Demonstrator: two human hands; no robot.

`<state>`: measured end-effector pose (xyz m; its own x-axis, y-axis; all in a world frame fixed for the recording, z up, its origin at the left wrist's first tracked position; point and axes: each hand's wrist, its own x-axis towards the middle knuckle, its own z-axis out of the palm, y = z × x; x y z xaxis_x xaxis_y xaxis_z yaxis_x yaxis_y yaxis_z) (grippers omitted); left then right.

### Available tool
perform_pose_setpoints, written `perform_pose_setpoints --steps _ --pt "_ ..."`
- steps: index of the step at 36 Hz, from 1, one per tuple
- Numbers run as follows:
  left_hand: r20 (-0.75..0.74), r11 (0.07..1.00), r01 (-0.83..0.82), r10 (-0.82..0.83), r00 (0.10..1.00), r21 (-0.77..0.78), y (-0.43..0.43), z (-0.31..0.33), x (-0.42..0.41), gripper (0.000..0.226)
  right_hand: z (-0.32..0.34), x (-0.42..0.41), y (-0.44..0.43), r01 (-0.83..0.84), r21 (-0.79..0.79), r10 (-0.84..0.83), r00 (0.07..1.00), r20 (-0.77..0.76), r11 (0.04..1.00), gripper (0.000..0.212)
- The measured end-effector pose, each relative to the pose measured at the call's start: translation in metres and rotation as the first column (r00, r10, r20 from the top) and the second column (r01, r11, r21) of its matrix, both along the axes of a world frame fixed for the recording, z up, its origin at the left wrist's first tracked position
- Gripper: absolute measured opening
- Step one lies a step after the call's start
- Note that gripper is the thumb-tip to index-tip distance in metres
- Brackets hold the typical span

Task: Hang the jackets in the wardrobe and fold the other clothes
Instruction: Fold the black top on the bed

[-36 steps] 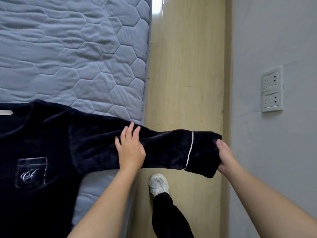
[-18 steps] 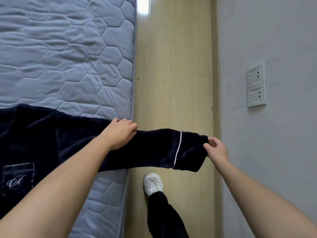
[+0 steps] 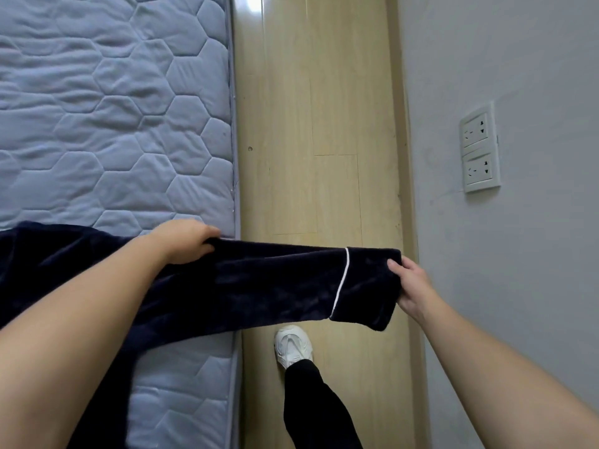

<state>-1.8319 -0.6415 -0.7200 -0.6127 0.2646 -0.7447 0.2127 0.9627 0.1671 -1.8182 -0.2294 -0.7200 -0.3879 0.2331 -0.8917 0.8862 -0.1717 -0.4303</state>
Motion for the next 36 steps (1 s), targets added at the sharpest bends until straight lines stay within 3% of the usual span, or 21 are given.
perform_pose_setpoints --steps 4,8,10,11,13,15,17,19,21,22,24,27,30,31,34,36 --pt "-0.172 0.98 -0.201 0.2 0.965 0.013 -0.005 -0.006 0.007 0.02 -0.003 0.006 -0.008 -0.006 -0.057 0.007 1.0 0.006 0.998 0.034" --pt "-0.537 0.947 -0.32 0.274 0.798 0.009 0.018 -0.005 0.038 0.015 -0.001 0.011 -0.021 -0.071 -0.088 0.075 0.997 0.034 0.994 0.039" --pt "-0.568 0.92 -0.39 0.34 0.75 0.036 0.029 -0.001 0.057 0.017 0.006 0.013 -0.027 -0.115 -0.112 0.119 0.992 0.031 0.987 0.041" --pt "-0.497 0.881 -0.471 0.432 0.752 0.052 0.035 0.0 0.066 0.019 0.011 0.013 -0.03 -0.118 -0.129 0.123 0.992 0.029 0.985 0.04" --pt "-0.221 0.707 -0.704 0.697 0.682 0.058 0.046 0.005 0.081 0.037 0.025 0.014 -0.036 -0.094 -0.185 0.1 0.995 0.024 0.978 0.039" --pt "0.041 0.465 -0.873 0.879 0.475 0.147 0.054 0.017 0.091 0.059 0.044 0.013 -0.045 -0.083 -0.275 0.089 0.996 0.008 0.958 0.037" --pt "0.252 0.201 -0.939 0.928 0.274 0.28 0.063 0.039 0.095 0.065 0.071 0.012 -0.064 -0.147 -0.399 0.148 0.989 -0.028 0.905 0.033" --pt "0.477 -0.067 -0.934 0.871 0.118 0.352 0.07 0.071 0.098 0.046 0.101 0.013 -0.096 -0.3 -0.487 0.283 0.953 -0.11 0.82 0.038" --pt "0.751 -0.359 -0.891 0.659 -0.031 0.278 0.07 0.107 0.106 0.028 0.129 0.02 -0.139 -0.433 -0.545 0.381 0.9 -0.213 0.718 0.048" --pt "0.845 -0.455 -0.857 0.534 -0.043 0.244 0.066 0.126 0.113 0.033 0.143 0.026 -0.163 -0.467 -0.583 0.401 0.881 -0.249 0.665 0.049" --pt "0.904 -0.562 -0.784 0.427 -0.003 0.262 0.049 0.157 0.133 0.049 0.172 0.041 -0.213 -0.545 -0.65 0.475 0.825 -0.305 0.53 0.044" --pt "0.841 -0.648 -0.654 0.54 -0.032 0.391 0.005 0.196 0.177 0.047 0.206 0.071 -0.281 -0.639 -0.679 0.583 0.723 -0.371 0.362 0.039" --pt "0.54 -0.54 -0.614 0.815 -0.21 0.576 -0.051 0.217 0.237 0.014 0.221 0.114 -0.339 -0.57 -0.721 0.567 0.768 -0.297 0.395 0.046" --pt "0.479 -0.536 -0.598 0.835 -0.271 0.596 -0.069 0.222 0.259 0.016 0.223 0.131 -0.356 -0.563 -0.718 0.571 0.772 -0.279 0.41 0.045" --pt "0.421 -0.649 -0.482 0.755 -0.502 0.588 -0.129 0.232 0.337 0.02 0.221 0.183 -0.398 -0.595 -0.672 0.607 0.749 -0.264 0.441 0.04" --pt "0.304 -0.662 -0.481 0.719 -0.625 0.574 -0.165 0.231 0.393 0.015 0.215 0.212 -0.418 -0.633 -0.613 0.652 0.72 -0.24 0.473 0.036"
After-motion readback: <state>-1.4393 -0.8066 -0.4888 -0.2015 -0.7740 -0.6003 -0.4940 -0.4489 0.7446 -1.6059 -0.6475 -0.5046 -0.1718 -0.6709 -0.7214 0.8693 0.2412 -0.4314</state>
